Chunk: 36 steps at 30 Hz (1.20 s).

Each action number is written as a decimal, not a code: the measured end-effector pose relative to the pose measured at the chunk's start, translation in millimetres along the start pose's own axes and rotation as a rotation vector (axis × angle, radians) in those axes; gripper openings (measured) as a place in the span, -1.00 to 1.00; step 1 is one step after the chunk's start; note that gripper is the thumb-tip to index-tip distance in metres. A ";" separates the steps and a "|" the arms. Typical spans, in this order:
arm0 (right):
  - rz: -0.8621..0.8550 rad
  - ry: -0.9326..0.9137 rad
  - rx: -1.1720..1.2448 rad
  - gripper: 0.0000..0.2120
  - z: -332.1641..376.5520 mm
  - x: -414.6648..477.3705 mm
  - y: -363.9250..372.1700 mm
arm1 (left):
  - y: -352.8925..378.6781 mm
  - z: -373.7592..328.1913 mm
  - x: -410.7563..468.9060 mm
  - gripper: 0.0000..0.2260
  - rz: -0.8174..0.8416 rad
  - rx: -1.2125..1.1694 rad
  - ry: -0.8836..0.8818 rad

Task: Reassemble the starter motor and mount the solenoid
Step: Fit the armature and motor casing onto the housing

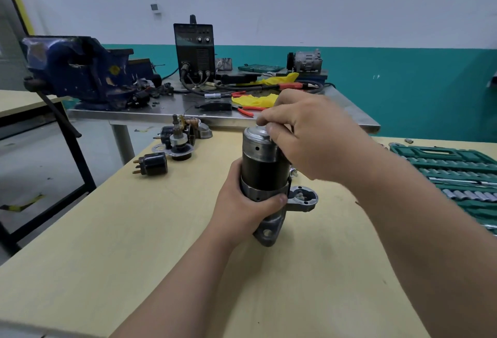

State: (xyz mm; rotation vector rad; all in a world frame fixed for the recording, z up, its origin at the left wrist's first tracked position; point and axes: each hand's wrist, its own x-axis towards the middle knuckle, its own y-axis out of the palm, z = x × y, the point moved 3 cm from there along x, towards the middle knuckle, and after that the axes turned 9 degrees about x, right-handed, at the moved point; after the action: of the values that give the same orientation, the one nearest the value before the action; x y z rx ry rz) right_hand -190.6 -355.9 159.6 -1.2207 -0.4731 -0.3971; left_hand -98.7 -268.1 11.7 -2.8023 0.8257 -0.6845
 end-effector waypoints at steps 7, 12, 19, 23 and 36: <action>0.028 0.114 0.176 -0.88 -12.6 10.0 -7.9 | 2.2 0.1 1.5 -0.40 0.023 0.003 -0.002; 0.058 0.019 -0.069 -0.73 -5.1 16.5 -7.9 | 0.7 1.5 2.7 -0.44 0.032 0.005 0.009; 0.256 0.086 0.188 -0.86 -11.3 23.8 -20.3 | -0.2 2.9 4.1 -0.46 0.058 0.019 -0.002; 0.110 0.094 0.032 -0.66 -11.3 25.6 -10.5 | 0.7 1.6 3.8 -0.48 0.063 0.016 0.004; -0.107 0.061 0.137 -0.65 -8.2 21.2 -17.5 | 0.9 -0.3 0.6 -0.46 0.066 0.025 0.007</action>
State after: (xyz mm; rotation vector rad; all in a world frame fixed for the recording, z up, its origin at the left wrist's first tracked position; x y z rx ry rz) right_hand -181.0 -369.7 182.8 -1.0504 -0.5060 -0.4840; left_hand -98.8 -269.3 11.9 -2.7391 0.8995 -0.6898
